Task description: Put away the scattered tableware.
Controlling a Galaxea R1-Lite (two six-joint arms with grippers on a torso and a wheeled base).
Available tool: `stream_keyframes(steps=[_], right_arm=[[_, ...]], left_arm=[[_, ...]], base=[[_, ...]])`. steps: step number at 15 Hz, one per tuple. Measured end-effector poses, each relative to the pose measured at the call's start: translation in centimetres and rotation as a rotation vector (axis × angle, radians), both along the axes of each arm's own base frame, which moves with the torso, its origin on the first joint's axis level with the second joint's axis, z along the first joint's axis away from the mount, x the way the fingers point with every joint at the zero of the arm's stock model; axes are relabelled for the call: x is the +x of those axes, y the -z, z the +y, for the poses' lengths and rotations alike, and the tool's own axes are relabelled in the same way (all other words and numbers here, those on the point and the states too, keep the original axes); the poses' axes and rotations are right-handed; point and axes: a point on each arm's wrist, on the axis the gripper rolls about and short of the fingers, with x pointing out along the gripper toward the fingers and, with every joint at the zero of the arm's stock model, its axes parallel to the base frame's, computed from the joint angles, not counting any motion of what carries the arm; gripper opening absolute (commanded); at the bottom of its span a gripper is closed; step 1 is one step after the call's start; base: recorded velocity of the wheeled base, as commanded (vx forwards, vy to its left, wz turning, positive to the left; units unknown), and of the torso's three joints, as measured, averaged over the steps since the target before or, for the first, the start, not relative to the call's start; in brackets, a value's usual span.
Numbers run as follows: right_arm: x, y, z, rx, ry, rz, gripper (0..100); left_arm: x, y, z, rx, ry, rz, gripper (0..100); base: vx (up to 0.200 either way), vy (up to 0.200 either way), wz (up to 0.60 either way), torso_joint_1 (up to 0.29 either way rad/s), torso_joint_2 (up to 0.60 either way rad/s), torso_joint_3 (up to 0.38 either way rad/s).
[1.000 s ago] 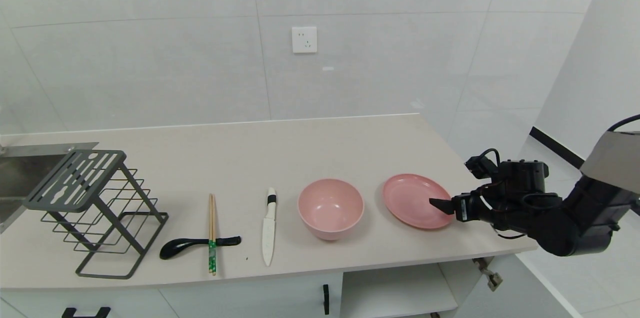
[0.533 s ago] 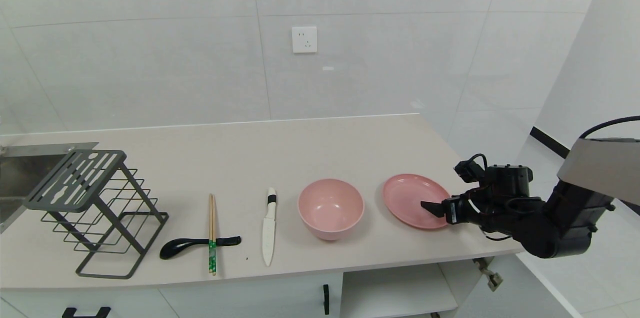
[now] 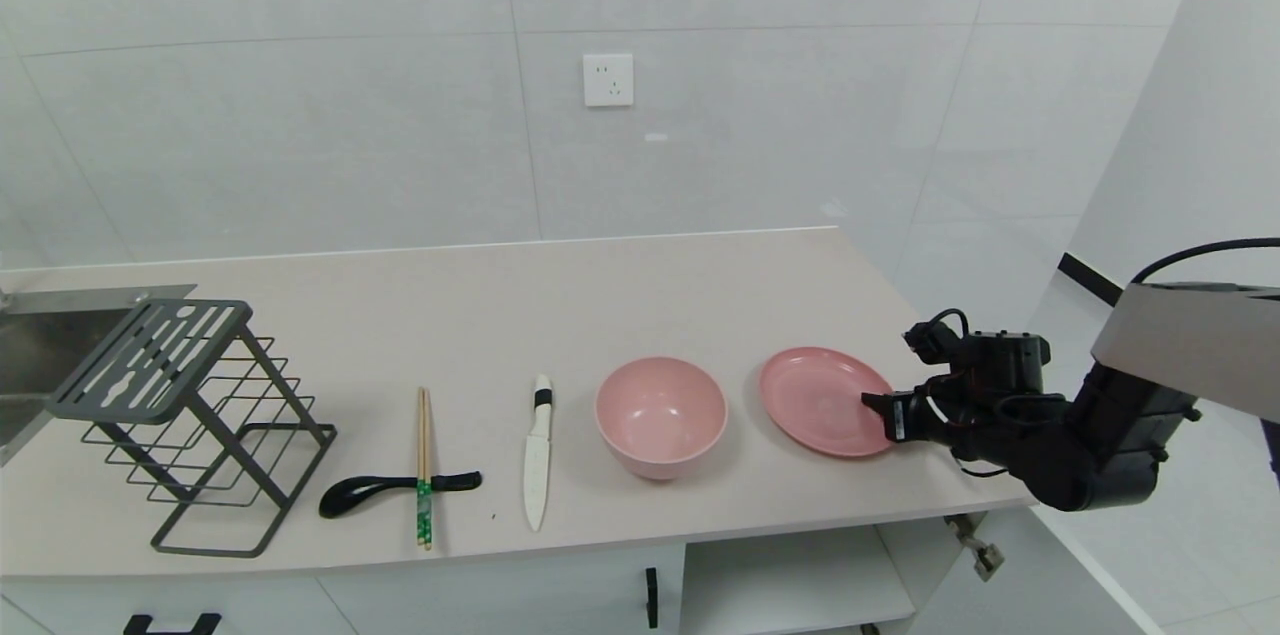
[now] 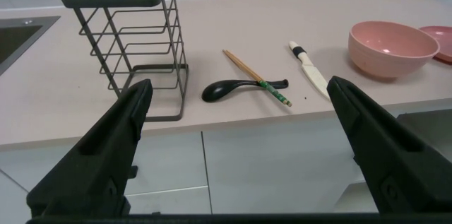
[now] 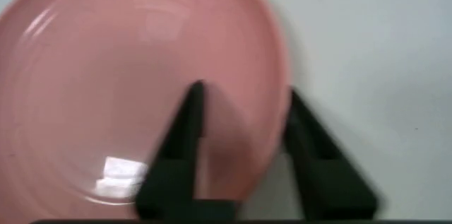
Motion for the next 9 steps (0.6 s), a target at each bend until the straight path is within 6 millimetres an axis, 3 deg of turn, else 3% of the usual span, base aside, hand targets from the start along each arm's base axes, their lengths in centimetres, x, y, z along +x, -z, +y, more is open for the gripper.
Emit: stream_keyframes(steps=[4, 6, 9], right_arm=[[0.7, -0.2, -2.5, 0.033, 0.075, -0.010, 0], [0.7, -0.5, -2.6, 0.071, 0.100, -0.012, 0], [0.5, -2.6, -1.9, 0.227, 0.134, -0.070, 0]], left_arm=[[0.0, 0.0, 0.0, -0.001, 0.001, 0.000, 100], [0.0, 0.0, 0.0, -0.001, 0.001, 0.000, 100], [0.0, 0.0, 0.0, -0.001, 0.001, 0.000, 100]], base=[[0.000, 0.000, 0.00, 0.000, 0.00, 0.000], [0.000, 0.000, 0.00, 0.000, 0.00, 0.000], [0.000, 0.000, 0.00, 0.000, 0.00, 0.000]])
